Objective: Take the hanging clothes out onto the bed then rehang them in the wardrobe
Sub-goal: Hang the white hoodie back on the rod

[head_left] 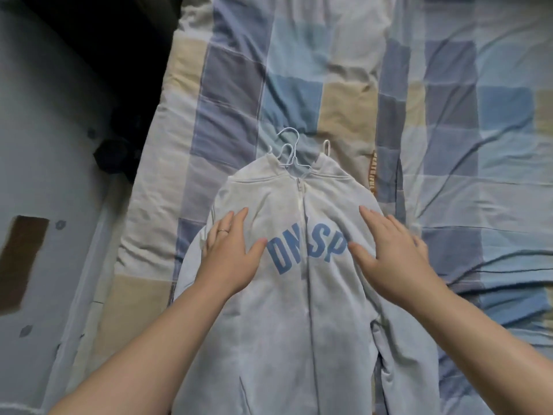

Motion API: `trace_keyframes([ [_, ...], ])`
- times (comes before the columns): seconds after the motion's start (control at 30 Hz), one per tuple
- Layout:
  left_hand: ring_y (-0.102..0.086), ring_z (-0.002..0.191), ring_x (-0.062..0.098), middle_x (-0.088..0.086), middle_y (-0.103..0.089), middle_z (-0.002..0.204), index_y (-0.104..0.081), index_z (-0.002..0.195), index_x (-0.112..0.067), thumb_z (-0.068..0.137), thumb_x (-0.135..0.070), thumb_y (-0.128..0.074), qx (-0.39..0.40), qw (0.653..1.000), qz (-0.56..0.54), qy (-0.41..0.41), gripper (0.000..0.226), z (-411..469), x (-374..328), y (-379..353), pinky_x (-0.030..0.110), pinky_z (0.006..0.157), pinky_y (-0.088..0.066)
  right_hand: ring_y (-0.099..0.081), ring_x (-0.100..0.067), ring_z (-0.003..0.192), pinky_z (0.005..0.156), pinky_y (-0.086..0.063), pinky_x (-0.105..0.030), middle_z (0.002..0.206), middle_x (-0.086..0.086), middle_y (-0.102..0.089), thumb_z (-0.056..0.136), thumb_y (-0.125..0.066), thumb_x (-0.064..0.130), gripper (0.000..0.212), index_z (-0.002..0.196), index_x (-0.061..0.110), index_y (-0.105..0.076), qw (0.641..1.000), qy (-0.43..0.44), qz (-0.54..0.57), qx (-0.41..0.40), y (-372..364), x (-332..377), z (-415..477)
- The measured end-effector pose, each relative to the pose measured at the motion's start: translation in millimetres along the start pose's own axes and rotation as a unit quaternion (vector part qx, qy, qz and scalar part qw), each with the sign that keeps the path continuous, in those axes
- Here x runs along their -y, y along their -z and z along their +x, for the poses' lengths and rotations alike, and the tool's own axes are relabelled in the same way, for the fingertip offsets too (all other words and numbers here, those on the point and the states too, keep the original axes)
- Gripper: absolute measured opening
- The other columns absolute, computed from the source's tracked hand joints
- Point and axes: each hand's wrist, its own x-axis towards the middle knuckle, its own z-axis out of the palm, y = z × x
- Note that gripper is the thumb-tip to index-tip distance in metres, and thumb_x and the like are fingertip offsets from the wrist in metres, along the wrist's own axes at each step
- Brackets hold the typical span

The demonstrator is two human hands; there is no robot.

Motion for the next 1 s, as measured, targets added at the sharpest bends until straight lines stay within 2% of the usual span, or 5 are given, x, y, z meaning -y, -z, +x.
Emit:
trace_keyframes([
  [0.4,-0.040,0.127,0.035,0.008,-0.038,0.139,-0.043,0.141,-0.022,0.091,-0.046,-0.052,-0.139,0.983,0.106,-0.057,0.055,170.2,29.0,-38.0,0.045,0.108,-0.029,-0.013,-0.023,0.147,0.113,-0.019,-0.054,0.163,0.005,-0.008,0.096,-0.036,0.049,0.067,0.154,0.028,-0.010,0.997,-0.002,-0.065,-0.031,-93.6,-20.5,193.1],
  [0.53,-0.041,0.126,0.036,0.007,-0.041,0.141,-0.046,0.137,-0.025,0.092,-0.054,-0.050,-0.109,0.985,0.127,-0.047,0.054,182.6,22.3,-37.1,0.046,0.105,-0.032,-0.032,-0.033,0.138,0.108,-0.029,-0.055,0.155,-0.004,-0.028,0.094,-0.037,0.049,0.067,0.153,0.024,-0.017,0.996,-0.013,-0.079,-0.023,-87.8,-20.0,210.4],
  [0.7,-0.058,0.092,0.024,-0.003,-0.063,0.096,-0.054,0.089,-0.027,0.078,-0.068,-0.060,-0.098,0.993,-0.015,-0.060,0.043,161.0,14.3,-21.2,0.040,0.080,-0.049,-0.043,-0.038,0.120,0.092,-0.037,-0.047,0.133,-0.010,-0.043,0.090,-0.045,0.049,0.050,0.131,0.022,-0.040,0.996,-0.034,-0.081,0.002,-62.5,-18.8,201.2],
  [0.8,-0.051,0.066,0.016,-0.009,-0.054,0.064,-0.043,0.067,-0.021,0.075,-0.062,-0.072,-0.096,0.990,-0.073,-0.077,0.050,129.7,7.0,-3.5,0.033,0.057,-0.037,-0.046,-0.038,0.114,0.093,-0.041,-0.046,0.126,-0.013,-0.046,0.091,-0.048,0.047,0.043,0.124,0.020,-0.048,0.993,-0.037,-0.097,0.048,-36.3,-16.1,175.9],
  [1.0,-0.043,0.060,0.016,-0.009,-0.047,0.050,-0.040,0.054,-0.023,0.074,-0.048,-0.080,-0.043,0.987,-0.084,-0.134,0.052,42.8,-12.2,55.8,0.036,0.060,-0.030,-0.054,-0.034,0.104,0.088,-0.046,-0.039,0.099,-0.003,-0.041,0.092,-0.055,0.035,0.026,0.113,0.020,-0.060,0.995,0.002,-0.062,0.073,19.1,-11.4,69.1],
])
